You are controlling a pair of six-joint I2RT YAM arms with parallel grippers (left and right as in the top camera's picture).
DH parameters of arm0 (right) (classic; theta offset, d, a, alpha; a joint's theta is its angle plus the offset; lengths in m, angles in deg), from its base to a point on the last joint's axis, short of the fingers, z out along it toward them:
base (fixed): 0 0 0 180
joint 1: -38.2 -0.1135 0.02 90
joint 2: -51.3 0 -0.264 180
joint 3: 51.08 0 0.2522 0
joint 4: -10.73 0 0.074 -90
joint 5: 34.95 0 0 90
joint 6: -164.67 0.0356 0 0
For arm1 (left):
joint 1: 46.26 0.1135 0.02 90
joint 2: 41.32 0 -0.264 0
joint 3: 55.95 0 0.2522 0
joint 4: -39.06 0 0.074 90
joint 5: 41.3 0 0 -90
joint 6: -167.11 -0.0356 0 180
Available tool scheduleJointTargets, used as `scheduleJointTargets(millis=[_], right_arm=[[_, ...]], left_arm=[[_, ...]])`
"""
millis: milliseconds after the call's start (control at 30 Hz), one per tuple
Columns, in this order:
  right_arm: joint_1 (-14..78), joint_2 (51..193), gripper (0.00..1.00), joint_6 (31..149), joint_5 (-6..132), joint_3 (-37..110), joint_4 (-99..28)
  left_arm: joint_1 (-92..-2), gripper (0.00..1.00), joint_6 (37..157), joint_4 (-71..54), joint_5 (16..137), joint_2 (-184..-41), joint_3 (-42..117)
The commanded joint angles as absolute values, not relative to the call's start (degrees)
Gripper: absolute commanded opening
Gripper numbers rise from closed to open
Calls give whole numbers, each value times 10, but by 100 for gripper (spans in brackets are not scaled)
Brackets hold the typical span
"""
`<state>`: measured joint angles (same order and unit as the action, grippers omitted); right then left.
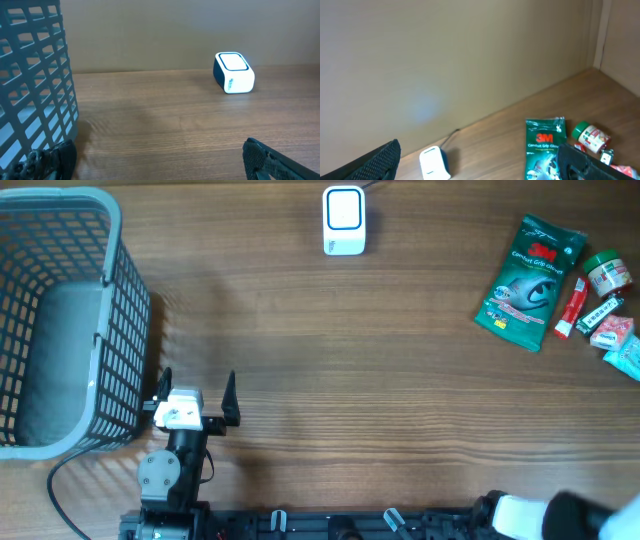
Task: Scan the item barcode
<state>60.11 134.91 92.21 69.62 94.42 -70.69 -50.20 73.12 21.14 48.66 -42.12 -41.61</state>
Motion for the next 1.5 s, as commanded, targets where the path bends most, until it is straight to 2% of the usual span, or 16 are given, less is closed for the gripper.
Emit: scheduleJointTargets(millis=[0, 333, 600, 800, 1033, 1467], right_arm=[[599, 1281, 100, 914, 704, 941, -729], [599, 1120, 100, 910, 704, 941, -844], [581, 992, 100, 837, 712, 941, -884], [478, 916, 100, 791, 678, 930, -935], [341, 835, 100, 792, 589, 892, -952], [312, 613, 99, 782, 507, 782, -944]], left_arm=[[-500, 100, 735, 210, 495, -417, -419], [-500, 100, 735, 210, 495, -417, -419], [-500, 100, 735, 210, 495, -417, -419], [-500, 100, 735, 210, 495, -417, -419], [-500, 100, 735, 210, 495, -417, -419], [-500, 100, 735, 210, 495, -417, -419]])
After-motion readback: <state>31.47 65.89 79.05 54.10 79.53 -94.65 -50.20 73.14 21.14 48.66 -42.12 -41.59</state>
